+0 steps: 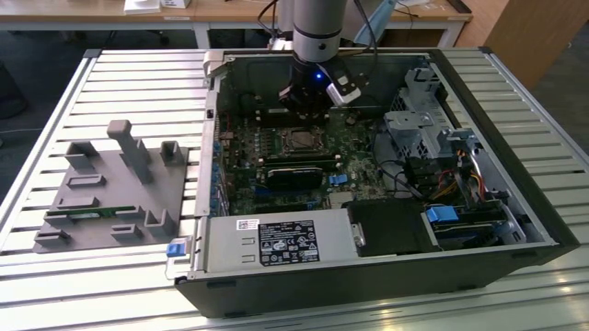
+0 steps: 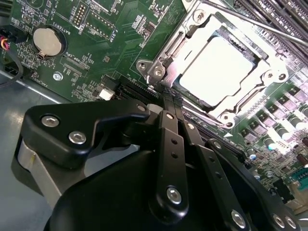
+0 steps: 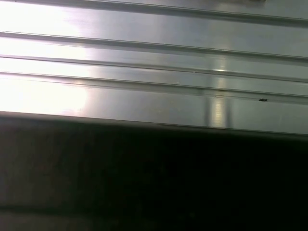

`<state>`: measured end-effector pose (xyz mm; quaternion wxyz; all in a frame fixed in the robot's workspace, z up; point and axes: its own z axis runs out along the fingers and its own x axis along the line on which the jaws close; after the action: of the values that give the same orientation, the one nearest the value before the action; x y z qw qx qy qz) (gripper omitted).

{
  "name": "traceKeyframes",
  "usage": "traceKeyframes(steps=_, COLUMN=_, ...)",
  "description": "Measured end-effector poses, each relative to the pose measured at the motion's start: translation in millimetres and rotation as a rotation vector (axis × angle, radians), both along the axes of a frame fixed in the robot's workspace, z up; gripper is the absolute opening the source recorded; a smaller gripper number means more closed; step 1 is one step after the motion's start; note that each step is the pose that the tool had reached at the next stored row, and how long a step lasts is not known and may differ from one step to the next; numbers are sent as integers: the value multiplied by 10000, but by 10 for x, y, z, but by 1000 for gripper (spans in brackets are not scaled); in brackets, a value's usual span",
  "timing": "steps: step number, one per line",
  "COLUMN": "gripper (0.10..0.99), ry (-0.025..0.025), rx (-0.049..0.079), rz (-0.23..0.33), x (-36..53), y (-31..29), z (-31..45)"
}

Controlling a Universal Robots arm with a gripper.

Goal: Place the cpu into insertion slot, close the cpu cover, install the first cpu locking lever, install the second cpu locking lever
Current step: 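Install the first cpu locking lever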

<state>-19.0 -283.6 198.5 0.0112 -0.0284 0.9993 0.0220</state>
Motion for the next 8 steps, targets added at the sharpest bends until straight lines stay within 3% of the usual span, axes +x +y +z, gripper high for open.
traceKeyframes(steps=8, gripper=122, ry=0, rx=-11, rz=0, x=1, y=1, z=44)
